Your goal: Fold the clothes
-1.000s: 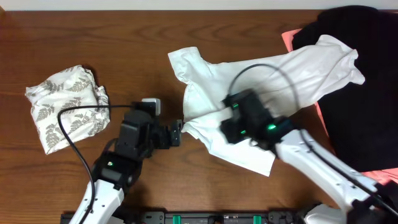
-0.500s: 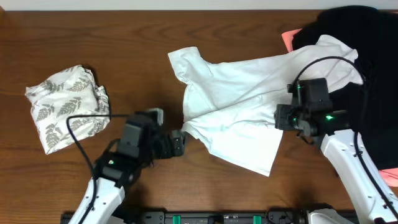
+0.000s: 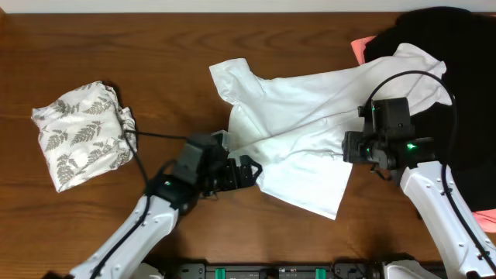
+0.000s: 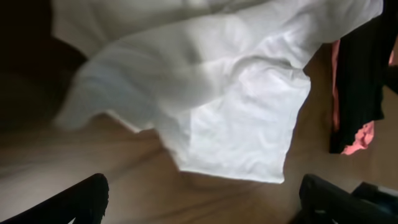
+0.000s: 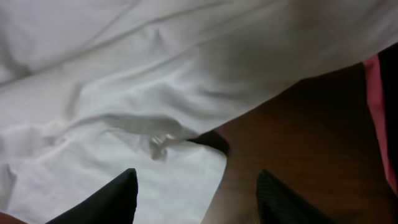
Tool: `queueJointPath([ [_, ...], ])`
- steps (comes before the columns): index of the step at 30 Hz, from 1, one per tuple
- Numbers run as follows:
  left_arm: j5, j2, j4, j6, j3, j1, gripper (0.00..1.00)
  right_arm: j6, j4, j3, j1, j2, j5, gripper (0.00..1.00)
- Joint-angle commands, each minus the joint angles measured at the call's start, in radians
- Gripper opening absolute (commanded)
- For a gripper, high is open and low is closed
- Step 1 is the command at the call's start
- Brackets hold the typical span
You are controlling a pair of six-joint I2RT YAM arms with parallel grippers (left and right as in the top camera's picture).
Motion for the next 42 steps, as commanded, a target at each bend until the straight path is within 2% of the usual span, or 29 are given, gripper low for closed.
queueJointPath([
  [1, 0.014, 0.063, 0.042, -0.076, 0.014, -0.019, 0.98, -0.016, -0.009, 0.010, -0.008, 0.001, 0.006, 0.59],
  [14, -0.020, 0.220, 0.262, -0.088, 0.014, -0.033, 0.98, -0.015, -0.019, 0.010, -0.008, 0.001, 0.006, 0.55],
  [21, -0.062, 0.268, 0.286, -0.088, 0.014, -0.033, 0.98, -0.016, -0.035, 0.010, -0.008, 0.001, 0.006, 0.52],
  [26, -0.061, 0.269, 0.299, -0.088, 0.014, -0.033, 0.98, -0.016, -0.035, 0.010, -0.008, 0.001, 0.006, 0.43],
  [29, -0.062, 0.269, 0.315, -0.088, 0.014, -0.033, 0.98, -0.016, -0.035, 0.010, -0.008, 0.001, 0.006, 0.33],
  [37, -0.104, 0.269, 0.328, -0.089, 0.014, -0.033, 0.98, -0.015, -0.045, 0.010, -0.008, 0.001, 0.005, 0.29],
  [42, -0.157, 0.269, 0.329, -0.133, 0.014, -0.033, 0.98, -0.015, -0.062, 0.010, -0.007, 0.001, 0.005, 0.24],
])
